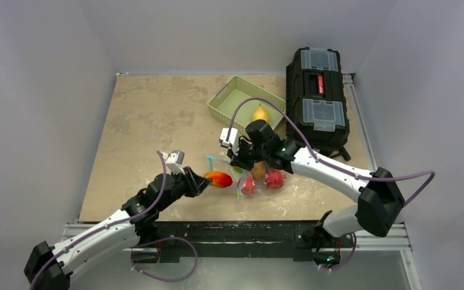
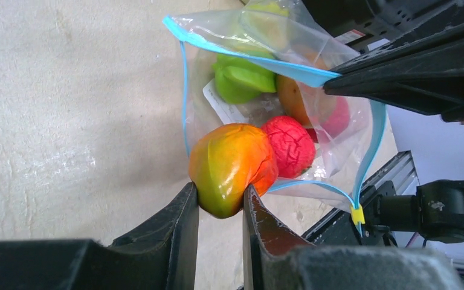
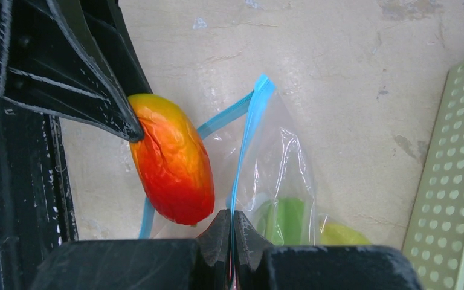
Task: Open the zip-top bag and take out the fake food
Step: Pick up the fake fruit from the zipper food storage bag, then place the fake fruit in the bin.
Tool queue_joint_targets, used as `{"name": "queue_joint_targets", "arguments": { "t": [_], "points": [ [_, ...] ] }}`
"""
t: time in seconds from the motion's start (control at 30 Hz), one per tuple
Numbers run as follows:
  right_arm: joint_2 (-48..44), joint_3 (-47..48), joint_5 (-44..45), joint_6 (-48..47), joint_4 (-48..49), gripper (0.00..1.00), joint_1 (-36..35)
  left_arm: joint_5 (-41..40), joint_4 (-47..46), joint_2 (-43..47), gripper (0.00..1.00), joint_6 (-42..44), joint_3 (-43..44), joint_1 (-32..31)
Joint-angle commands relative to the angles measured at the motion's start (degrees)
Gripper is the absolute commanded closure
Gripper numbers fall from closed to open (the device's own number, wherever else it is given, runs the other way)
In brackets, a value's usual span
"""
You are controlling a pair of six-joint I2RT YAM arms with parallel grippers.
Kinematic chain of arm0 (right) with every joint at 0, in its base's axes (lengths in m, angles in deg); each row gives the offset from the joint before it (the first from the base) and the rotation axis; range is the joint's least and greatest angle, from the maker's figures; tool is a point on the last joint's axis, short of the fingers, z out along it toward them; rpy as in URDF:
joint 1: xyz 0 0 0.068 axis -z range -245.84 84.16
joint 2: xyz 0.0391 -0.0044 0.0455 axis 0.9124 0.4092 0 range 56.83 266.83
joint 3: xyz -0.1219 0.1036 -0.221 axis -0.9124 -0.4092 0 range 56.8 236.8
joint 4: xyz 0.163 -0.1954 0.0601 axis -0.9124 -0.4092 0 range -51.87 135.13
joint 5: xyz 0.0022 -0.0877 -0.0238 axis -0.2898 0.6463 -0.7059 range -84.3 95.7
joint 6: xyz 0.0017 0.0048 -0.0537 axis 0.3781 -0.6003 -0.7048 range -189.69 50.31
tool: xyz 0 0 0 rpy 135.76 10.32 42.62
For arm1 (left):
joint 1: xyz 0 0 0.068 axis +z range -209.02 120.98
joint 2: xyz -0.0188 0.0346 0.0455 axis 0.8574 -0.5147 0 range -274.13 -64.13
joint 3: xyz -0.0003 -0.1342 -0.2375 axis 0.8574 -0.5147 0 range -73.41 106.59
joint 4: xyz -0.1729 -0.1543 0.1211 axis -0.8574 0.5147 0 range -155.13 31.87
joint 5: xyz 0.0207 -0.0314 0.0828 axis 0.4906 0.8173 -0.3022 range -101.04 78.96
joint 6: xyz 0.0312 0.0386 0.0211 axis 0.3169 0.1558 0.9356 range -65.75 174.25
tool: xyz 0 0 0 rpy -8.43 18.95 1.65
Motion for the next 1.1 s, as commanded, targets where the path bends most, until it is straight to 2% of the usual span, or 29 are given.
{"name": "queue_joint_targets", "arguments": {
  "t": [0.0, 0.27, 0.67, 1.07],
  "points": [
    [-1.8, -0.16, -1.79, -1.11, 1.67, 1.0, 0.58, -0.61, 10.89, 4.98, 1.0, 5.24, 6.12, 0.29],
    [-1.85, -0.29, -3.74, -2.89, 0.85, 1.0, 0.68, -2.37, 20.21, 10.63, 1.0, 9.04, 11.55, 0.29],
    [-2.37, -0.29, -5.52, -5.2, -0.25, 1.0, 0.86, -9.41, 28.61, 12.28, 1.0, 12.75, 20.36, 0.32],
    [-2.92, -0.38, -6.08, -5.99, -0.58, 1.0, 1.19, -15.79, 23.7, 3.46, 1.0, 14.83, 27.39, 0.89]
  ]
}}
